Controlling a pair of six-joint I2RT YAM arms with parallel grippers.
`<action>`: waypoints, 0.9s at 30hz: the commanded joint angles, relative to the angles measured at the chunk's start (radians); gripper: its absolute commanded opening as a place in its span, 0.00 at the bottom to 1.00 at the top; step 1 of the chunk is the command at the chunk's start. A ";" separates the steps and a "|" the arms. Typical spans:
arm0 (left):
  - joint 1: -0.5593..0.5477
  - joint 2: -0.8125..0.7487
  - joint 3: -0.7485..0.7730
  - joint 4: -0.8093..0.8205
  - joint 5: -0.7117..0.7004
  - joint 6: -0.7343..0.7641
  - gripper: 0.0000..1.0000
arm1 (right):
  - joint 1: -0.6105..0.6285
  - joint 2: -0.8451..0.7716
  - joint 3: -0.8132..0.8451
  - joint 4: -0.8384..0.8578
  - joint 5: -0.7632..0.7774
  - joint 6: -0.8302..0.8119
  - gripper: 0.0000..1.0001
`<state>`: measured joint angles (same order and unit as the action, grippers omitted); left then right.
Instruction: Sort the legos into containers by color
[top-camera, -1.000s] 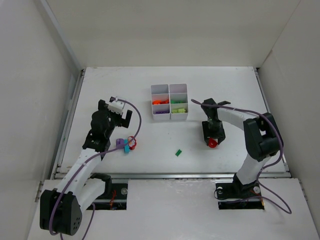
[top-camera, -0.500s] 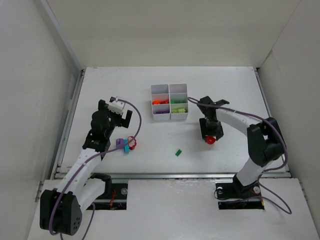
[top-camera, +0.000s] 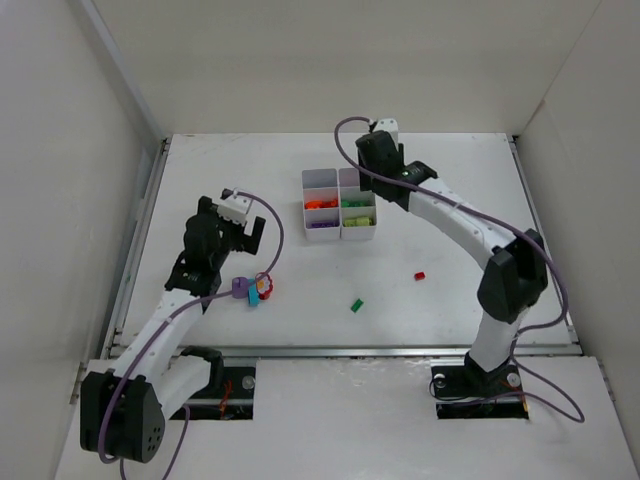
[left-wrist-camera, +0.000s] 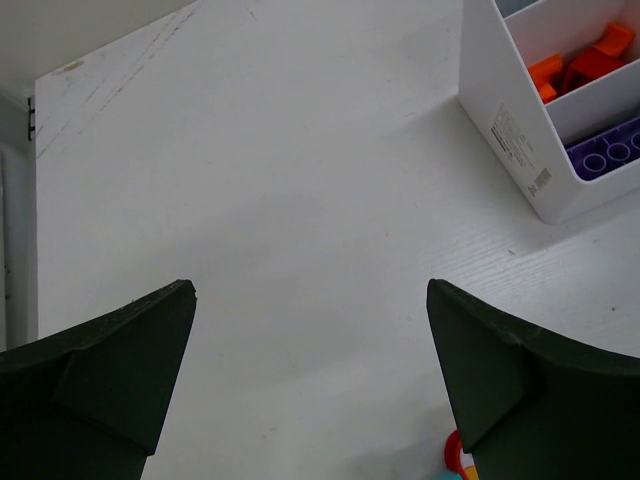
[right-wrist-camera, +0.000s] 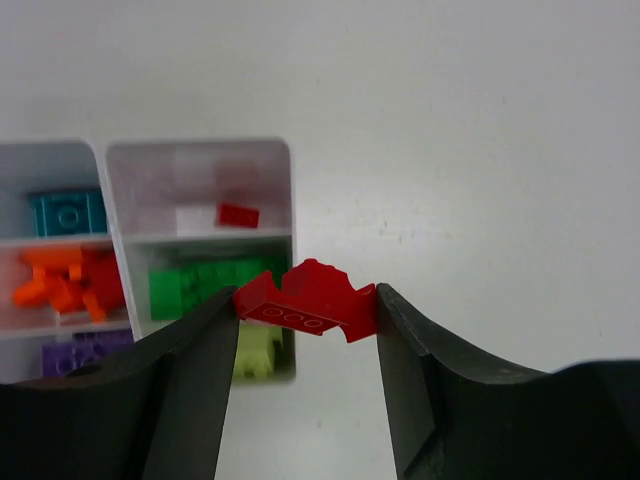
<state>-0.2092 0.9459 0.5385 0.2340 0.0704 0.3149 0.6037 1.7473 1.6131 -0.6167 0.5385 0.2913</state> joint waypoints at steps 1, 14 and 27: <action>0.002 -0.010 0.074 -0.015 -0.023 -0.016 1.00 | -0.002 0.105 0.086 0.259 0.107 -0.093 0.24; 0.030 -0.010 0.103 -0.047 -0.023 -0.025 1.00 | -0.002 0.265 0.180 0.379 0.018 -0.107 0.24; 0.039 -0.010 0.094 -0.038 -0.034 -0.016 1.00 | -0.002 0.293 0.182 0.273 -0.086 -0.087 0.47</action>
<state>-0.1745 0.9463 0.5972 0.1711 0.0437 0.3050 0.6010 2.0388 1.7847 -0.3428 0.4881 0.1978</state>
